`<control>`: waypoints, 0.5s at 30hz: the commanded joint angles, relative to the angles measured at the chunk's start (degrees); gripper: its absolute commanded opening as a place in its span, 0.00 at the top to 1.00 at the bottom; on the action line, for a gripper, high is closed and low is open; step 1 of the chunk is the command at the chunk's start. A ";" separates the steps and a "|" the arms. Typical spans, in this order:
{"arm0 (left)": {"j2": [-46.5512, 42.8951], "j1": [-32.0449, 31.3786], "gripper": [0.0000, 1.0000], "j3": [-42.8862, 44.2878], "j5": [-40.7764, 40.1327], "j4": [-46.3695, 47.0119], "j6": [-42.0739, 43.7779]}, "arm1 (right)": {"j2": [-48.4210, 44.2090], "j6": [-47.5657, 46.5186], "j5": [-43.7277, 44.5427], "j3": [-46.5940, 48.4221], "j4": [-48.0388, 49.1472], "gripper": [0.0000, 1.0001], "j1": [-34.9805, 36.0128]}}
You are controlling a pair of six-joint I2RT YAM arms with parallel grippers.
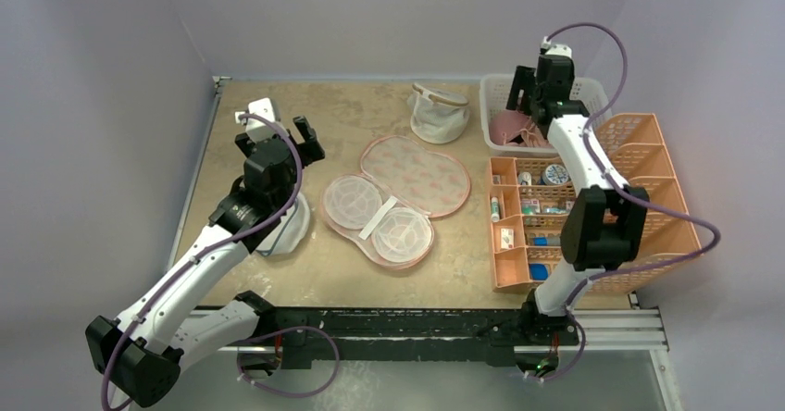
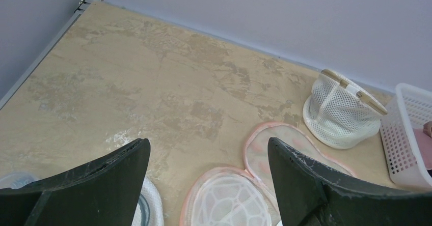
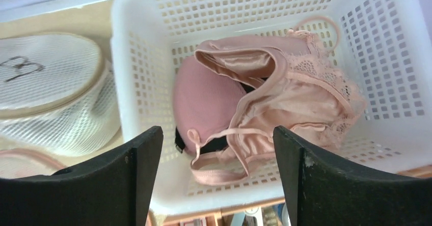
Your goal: Unzip the laundry bag and remove the bra
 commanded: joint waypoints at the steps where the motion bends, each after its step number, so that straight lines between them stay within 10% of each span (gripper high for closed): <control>1: -0.04 0.38 0.15 3.25 1.41 1.45 -0.08 | -7.51 -1.03 -7.22 -5.36 3.22 0.16 0.13; 15: 0.69 0.46 0.12 4.06 -0.25 0.24 -0.74 | -19.98 -4.20 -18.04 -19.57 4.56 0.05 18.90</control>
